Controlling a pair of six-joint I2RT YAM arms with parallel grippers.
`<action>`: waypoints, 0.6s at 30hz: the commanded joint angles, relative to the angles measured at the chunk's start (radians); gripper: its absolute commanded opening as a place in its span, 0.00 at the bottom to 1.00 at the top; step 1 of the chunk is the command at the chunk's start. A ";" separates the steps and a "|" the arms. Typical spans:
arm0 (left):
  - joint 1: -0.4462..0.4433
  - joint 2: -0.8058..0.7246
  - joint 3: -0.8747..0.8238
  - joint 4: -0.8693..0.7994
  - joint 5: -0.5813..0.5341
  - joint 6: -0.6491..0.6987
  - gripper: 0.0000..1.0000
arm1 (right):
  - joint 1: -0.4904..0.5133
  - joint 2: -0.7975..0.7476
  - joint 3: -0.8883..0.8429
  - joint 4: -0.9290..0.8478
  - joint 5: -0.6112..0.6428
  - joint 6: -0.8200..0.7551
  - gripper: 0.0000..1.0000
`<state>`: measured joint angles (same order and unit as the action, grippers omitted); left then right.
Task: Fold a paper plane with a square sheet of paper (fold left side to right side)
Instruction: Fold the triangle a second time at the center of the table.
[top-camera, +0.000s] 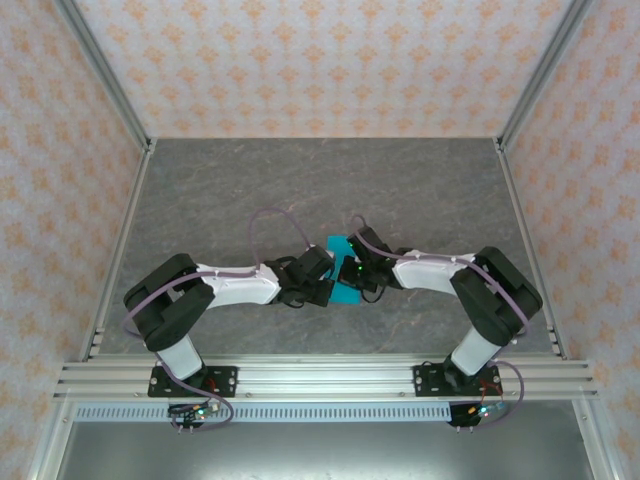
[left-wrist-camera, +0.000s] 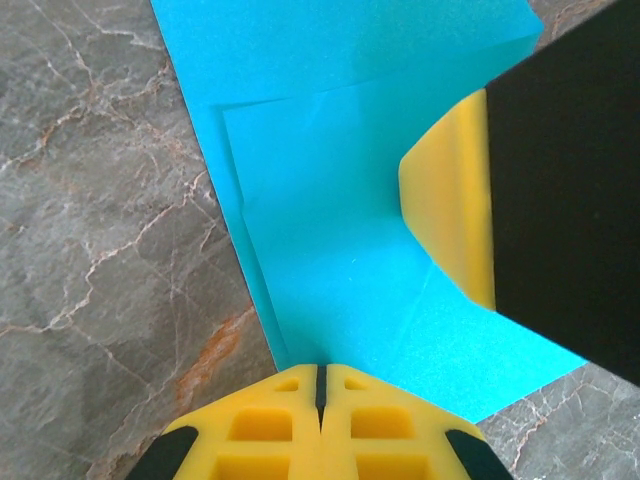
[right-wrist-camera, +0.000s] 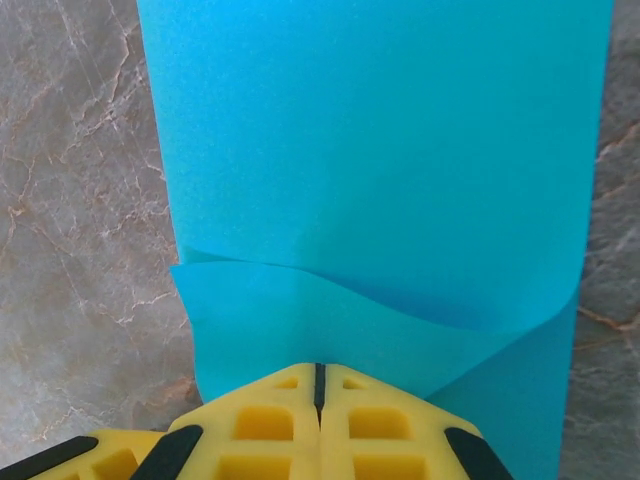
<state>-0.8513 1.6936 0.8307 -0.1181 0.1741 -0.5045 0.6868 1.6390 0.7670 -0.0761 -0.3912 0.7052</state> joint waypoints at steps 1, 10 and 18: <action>-0.005 0.068 -0.054 -0.143 -0.062 0.003 0.00 | -0.021 -0.027 -0.004 -0.052 0.078 -0.024 0.00; 0.010 -0.066 -0.038 -0.144 -0.036 0.010 0.01 | -0.024 -0.007 -0.011 -0.039 0.038 -0.021 0.00; 0.069 -0.202 -0.081 -0.072 0.104 -0.003 0.02 | -0.021 0.007 -0.008 -0.029 0.018 -0.016 0.00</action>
<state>-0.7834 1.5242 0.7681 -0.1974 0.2165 -0.5049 0.6724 1.6352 0.7670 -0.0830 -0.3893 0.7013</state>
